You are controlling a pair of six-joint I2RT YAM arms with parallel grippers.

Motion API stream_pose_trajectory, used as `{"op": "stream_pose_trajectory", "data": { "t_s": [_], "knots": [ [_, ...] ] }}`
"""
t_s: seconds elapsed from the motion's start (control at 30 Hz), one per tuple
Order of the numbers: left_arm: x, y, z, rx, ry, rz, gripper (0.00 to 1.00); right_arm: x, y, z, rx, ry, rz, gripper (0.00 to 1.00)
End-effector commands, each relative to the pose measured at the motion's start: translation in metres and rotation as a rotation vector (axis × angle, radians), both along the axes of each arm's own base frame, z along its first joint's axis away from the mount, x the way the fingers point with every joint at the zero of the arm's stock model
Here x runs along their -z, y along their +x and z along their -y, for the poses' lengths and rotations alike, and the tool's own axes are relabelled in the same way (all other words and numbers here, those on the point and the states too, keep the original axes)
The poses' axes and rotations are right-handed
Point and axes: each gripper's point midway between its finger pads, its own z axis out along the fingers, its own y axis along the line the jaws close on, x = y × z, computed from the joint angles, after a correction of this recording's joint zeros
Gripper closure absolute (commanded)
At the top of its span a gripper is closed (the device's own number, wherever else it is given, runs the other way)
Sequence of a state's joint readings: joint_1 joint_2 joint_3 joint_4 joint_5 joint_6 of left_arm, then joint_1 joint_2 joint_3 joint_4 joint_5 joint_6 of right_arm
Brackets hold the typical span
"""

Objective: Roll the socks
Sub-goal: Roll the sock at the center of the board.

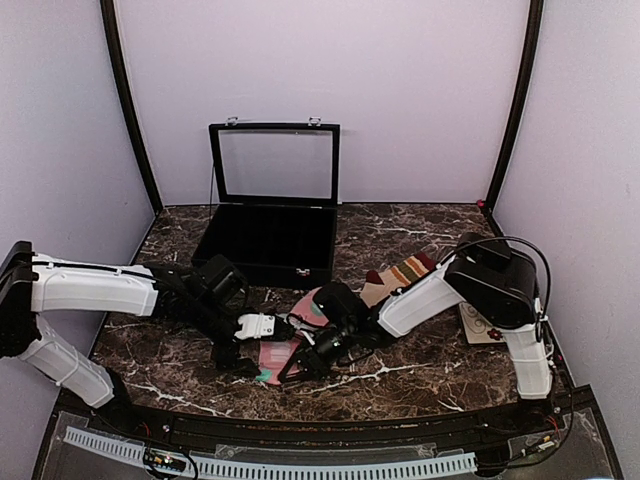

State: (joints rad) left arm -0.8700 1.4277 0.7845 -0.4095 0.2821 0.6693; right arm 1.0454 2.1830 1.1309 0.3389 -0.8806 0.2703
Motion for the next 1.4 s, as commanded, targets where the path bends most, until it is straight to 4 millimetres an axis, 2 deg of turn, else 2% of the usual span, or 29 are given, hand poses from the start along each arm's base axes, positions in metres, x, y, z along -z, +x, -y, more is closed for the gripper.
{"op": "stream_pose_trajectory", "data": {
  "t_s": [0.0, 0.2, 0.3, 0.37, 0.43, 0.57, 0.73, 0.93, 1.13, 1.37],
  "knots": [
    [-0.033, 0.004, -0.006, -0.049, -0.124, -0.015, 0.14, 0.086, 0.046, 0.058, 0.311, -0.41, -0.083, 1.0],
    [-0.034, -0.009, -0.022, -0.049, -0.155, -0.082, 0.13, 0.085, 0.046, 0.059, 0.318, -0.418, -0.085, 1.0],
    [-0.039, -0.018, -0.023, 0.021, -0.15, -0.087, 0.15, 0.084, 0.047, 0.058, 0.32, -0.418, -0.09, 1.0],
    [-0.053, -0.028, -0.017, 0.098, -0.186, -0.12, 0.17, 0.08, 0.046, 0.056, 0.322, -0.402, -0.107, 1.0],
    [-0.057, -0.036, -0.009, 0.159, -0.183, -0.127, 0.19, 0.078, 0.046, 0.055, 0.327, -0.393, -0.124, 1.0],
    [-0.035, -0.053, 0.005, 0.319, -0.084, -0.062, 0.24, 0.072, 0.043, 0.051, 0.328, -0.383, -0.174, 1.0],
    [-0.019, -0.035, 0.025, 0.368, -0.055, 0.016, 0.31, 0.068, 0.038, 0.051, 0.336, -0.386, -0.248, 1.0],
    [-0.002, -0.008, 0.031, 0.372, -0.016, 0.161, 0.35, 0.066, 0.034, 0.052, 0.326, -0.39, -0.285, 1.0],
    [0.002, 0.0, 0.032, 0.35, -0.022, 0.215, 0.35, 0.068, 0.031, 0.054, 0.314, -0.402, -0.302, 1.0],
    [0.02, -0.001, 0.027, 0.366, 0.025, 0.188, 0.4, 0.066, 0.033, 0.054, 0.319, -0.397, -0.318, 1.0]
  ]
}}
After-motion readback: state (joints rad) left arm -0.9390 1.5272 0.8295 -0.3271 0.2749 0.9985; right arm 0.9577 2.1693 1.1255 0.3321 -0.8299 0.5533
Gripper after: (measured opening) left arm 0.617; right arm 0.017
